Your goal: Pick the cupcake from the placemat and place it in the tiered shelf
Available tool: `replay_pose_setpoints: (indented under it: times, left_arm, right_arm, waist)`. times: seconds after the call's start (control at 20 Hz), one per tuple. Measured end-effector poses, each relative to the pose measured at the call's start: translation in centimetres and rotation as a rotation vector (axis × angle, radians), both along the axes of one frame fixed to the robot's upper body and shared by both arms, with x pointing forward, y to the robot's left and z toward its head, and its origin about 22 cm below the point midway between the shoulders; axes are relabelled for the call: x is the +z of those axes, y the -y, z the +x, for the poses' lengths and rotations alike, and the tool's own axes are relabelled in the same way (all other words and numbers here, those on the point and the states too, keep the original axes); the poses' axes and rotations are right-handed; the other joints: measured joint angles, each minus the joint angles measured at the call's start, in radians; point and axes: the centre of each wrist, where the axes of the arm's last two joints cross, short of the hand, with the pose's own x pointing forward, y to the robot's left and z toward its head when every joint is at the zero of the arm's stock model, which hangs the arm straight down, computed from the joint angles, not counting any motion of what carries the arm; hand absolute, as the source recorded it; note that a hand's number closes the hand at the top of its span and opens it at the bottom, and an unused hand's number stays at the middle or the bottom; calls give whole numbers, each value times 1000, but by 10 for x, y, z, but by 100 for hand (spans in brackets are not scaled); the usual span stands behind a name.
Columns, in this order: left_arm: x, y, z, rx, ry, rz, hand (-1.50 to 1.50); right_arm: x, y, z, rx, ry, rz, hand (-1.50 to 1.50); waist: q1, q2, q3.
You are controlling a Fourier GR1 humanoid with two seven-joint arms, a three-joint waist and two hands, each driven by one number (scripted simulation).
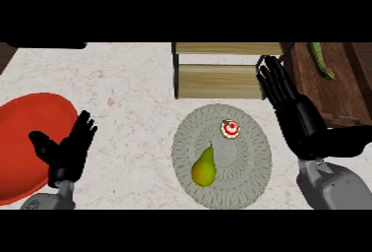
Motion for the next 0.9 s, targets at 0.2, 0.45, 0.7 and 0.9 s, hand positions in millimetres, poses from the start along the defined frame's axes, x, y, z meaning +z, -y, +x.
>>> replay_pose_setpoints:
  times: [0.2,0.45,0.7,0.9]
  left_arm:
    - [17,-1,10,-12,94,61,0]
    - [49,-1,20,-42,253,166,0]
    - [71,3,13,-38,298,196,0]
    - [76,11,4,-34,304,207,0]
  right_arm:
    - [0,-5,19,-61,-23,-37,150]
    - [-23,10,44,-361,-102,-49,-150]
    - [-33,19,43,-374,-67,53,-150]
    - [-16,30,33,-265,-63,-57,-150]
  waist:
    - [12,-16,21]
    - [27,-20,30]
    - [15,-26,34]
    - [8,-31,34]
